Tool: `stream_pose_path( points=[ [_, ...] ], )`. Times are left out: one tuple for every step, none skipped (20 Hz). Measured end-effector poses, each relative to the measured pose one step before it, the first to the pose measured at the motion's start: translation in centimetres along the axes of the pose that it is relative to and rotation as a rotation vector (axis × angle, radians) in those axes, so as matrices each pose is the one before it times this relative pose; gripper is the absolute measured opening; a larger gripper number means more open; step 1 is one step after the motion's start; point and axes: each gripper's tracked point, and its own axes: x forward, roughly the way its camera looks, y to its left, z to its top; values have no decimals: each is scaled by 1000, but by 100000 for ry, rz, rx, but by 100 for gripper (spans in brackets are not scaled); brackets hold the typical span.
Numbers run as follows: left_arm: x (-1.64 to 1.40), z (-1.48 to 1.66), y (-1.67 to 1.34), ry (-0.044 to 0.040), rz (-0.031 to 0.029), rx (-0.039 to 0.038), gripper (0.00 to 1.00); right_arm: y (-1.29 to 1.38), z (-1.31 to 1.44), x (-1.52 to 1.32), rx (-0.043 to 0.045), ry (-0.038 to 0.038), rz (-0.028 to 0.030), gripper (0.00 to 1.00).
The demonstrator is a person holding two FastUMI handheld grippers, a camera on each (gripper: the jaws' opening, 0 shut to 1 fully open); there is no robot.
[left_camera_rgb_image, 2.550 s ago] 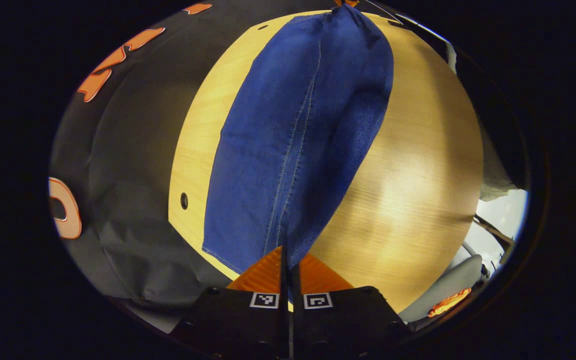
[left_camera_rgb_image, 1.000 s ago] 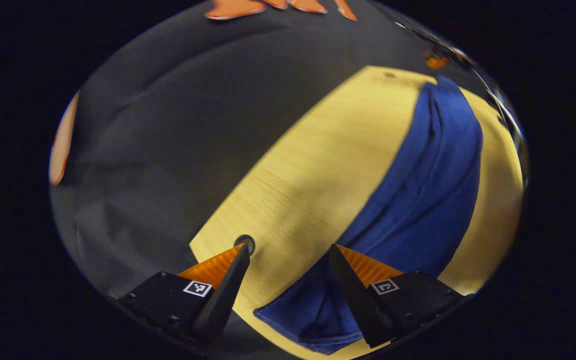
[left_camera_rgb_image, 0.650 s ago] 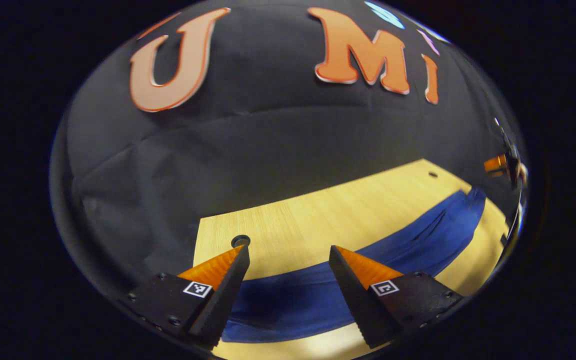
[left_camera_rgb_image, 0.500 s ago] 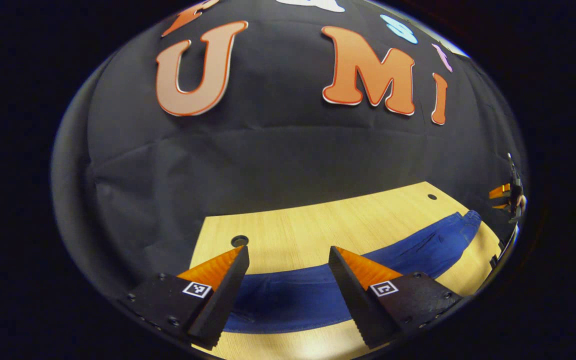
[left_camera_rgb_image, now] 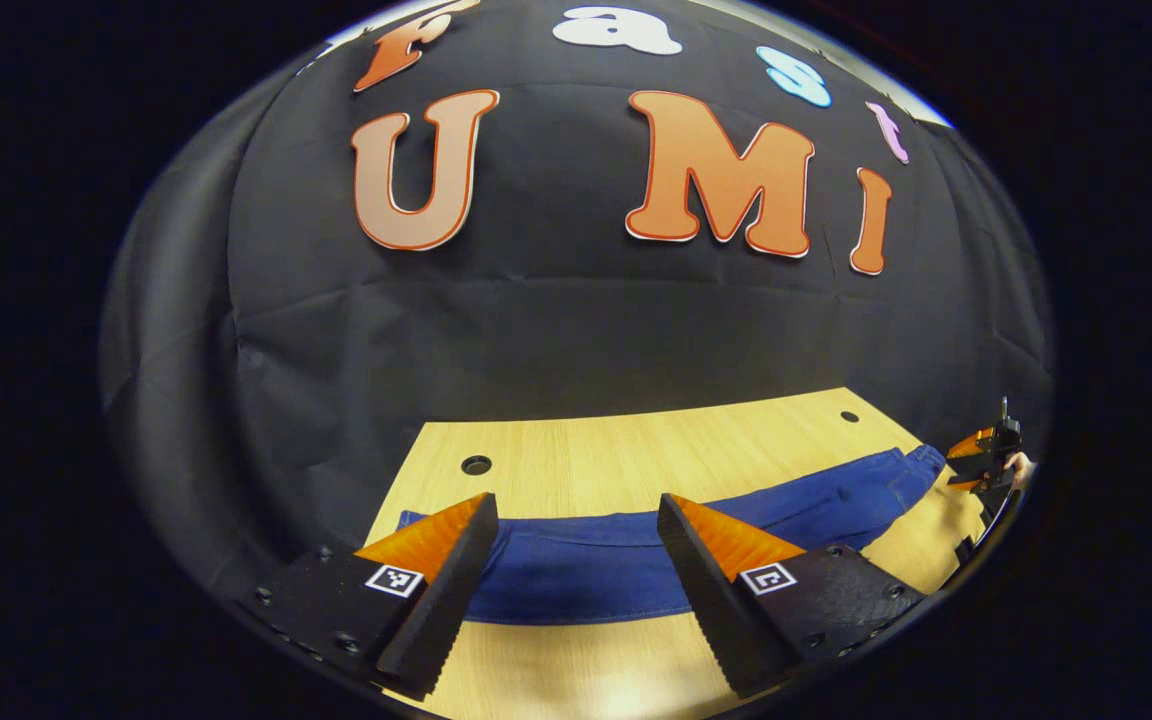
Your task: Grasp the waist and the cuffs of the jeans and fold them to make the two legs overlap; first hold the waist and fold one-third of the jeans toward the cuffs, then hold the cuffs and fold the remaining one-third in the same direction to finish folding.
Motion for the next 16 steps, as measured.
stream_pose_path(
  points=[
    [-378,230,264,-105,1509,838,99,-459,-46,743,-670,947,-878,97],
    [-400,123,-33,-132,1013,324,99,-319,-211,846,-263,1224,-904,97],
    [-495,29,83,2,1122,-138,99,-91,-218,529,1067,1859,8,97],
    [-303,-107,82,387,751,-261,100,373,-70,472,1507,458,1060,97],
    [-316,-226,-47,252,326,-409,99,445,-101,549,1191,517,1785,98],
    [-227,-89,-116,419,-61,-502,99,464,-280,726,-176,405,679,97],
    [-160,-57,79,381,428,107,99,740,-240,772,74,-380,1617,97],
    [-196,69,97,391,816,821,99,506,127,547,57,-772,426,97],
    [-118,28,35,620,1008,1760,99,400,681,762,920,-3604,-342,98],
    [-1,152,89,284,574,1559,99,483,501,760,1846,-2219,-420,97],
    [111,348,308,214,1042,1689,99,689,589,912,3562,-3149,-559,97],
    [91,107,232,248,568,572,100,233,382,628,2437,-2489,-1606,97],
    [-4,114,211,153,648,211,100,-378,438,897,595,-2441,-4476,96],
    [231,106,193,241,477,-34,99,-180,146,1193,-1405,-2121,-3580,80],
    [158,-15,353,331,659,85,100,92,-134,652,-1148,-2132,-5037,65],
    [184,-25,332,253,666,-22,99,16,-92,-57,-2678,-1383,-2740,58]
  ],
)
